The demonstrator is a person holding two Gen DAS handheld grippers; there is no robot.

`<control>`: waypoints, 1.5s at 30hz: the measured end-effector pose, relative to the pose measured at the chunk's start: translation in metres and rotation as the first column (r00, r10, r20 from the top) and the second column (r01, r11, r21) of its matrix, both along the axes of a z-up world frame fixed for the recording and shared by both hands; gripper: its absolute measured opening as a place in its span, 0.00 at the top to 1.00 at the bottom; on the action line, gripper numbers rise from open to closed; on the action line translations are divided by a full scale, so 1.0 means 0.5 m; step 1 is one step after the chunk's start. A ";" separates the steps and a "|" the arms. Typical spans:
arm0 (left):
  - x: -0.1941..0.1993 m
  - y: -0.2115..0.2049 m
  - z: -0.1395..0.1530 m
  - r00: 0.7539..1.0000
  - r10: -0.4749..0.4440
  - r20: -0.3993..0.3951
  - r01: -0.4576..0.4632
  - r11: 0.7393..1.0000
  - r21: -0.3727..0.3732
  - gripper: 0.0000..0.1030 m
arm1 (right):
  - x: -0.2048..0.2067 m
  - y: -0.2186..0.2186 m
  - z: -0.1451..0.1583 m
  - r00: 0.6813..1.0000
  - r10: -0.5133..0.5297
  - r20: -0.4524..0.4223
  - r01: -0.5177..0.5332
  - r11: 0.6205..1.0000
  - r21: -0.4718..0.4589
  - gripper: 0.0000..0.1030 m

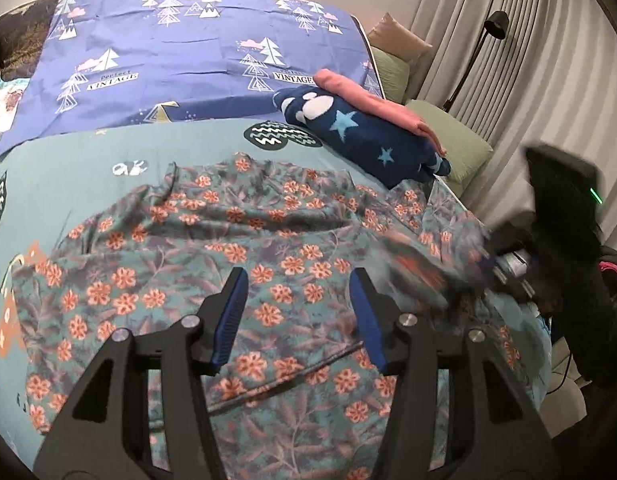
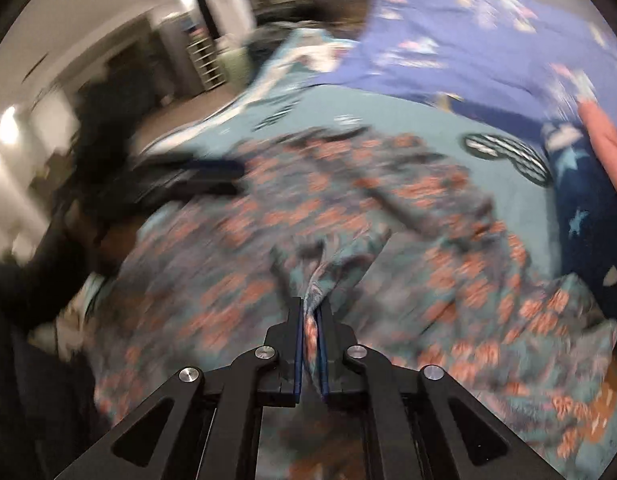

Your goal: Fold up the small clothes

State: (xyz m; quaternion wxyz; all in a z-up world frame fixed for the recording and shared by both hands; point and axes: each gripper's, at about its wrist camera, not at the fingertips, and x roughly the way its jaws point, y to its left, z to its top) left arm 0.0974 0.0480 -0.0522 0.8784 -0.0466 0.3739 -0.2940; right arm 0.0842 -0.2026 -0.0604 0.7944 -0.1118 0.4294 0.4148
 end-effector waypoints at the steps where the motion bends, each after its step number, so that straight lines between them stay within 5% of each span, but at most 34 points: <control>1: -0.004 -0.002 -0.002 1.000 -0.006 -0.005 0.006 1.000 -0.001 0.47 | -0.034 0.002 -0.011 0.999 0.024 -0.022 -0.024 1.000 -0.017 0.88; 3: -0.014 -0.008 -0.007 1.000 -0.022 -0.019 0.022 1.000 -0.007 0.46 | -0.070 -0.006 -0.029 0.999 0.024 -0.042 -0.025 0.999 -0.035 0.74; 11: -0.082 -0.040 -0.034 0.986 -0.091 -0.141 0.081 0.994 -0.072 0.41 | -0.101 -0.099 -0.050 0.965 -0.240 -0.103 0.247 0.967 0.061 0.66; 16: -0.107 -0.078 -0.083 0.933 -0.183 -0.309 0.129 0.974 -0.188 0.41 | -0.094 -0.168 -0.045 0.899 -0.428 -0.091 0.435 0.896 0.086 0.59; 17: -0.106 -0.088 -0.091 0.932 -0.175 -0.319 0.123 0.976 -0.178 0.45 | -0.091 -0.181 -0.042 0.883 -0.461 -0.084 0.468 0.879 0.090 0.59; 20: -0.093 -0.113 -0.095 0.934 -0.169 -0.315 0.116 0.977 -0.180 0.97 | -0.086 -0.216 -0.031 0.832 -0.552 -0.060 0.555 0.826 0.099 0.58; 21: -0.084 -0.115 -0.084 0.936 -0.163 -0.312 0.100 0.973 -0.206 0.96 | -0.087 -0.226 -0.027 0.812 -0.581 -0.047 0.583 0.807 0.096 0.57; 26: -0.046 -0.096 0.085 0.986 -0.140 -0.088 0.107 0.946 -0.306 0.96 | -0.069 -0.263 -0.032 0.711 -0.702 0.035 0.702 0.712 0.012 0.48; 31: -0.019 -0.048 0.250 0.987 -0.071 0.143 0.111 0.950 -0.292 0.96 | -0.039 -0.257 -0.062 0.688 -0.725 -0.021 0.725 0.688 0.011 0.48; 35: -0.004 -0.010 0.291 0.980 -0.010 0.200 0.061 0.966 -0.251 0.96 | -0.008 -0.233 -0.080 0.678 -0.734 -0.054 0.735 0.677 0.025 0.47; 43: 0.023 0.076 0.275 0.979 0.088 0.184 -0.042 0.970 -0.238 0.96 | 0.025 -0.197 -0.086 0.632 -0.775 -0.022 0.775 0.632 0.011 0.47; 45: 0.024 0.093 0.268 0.977 0.100 0.188 -0.054 0.971 -0.235 0.96 | 0.028 -0.200 -0.086 0.609 -0.793 -0.018 0.793 0.609 0.016 0.57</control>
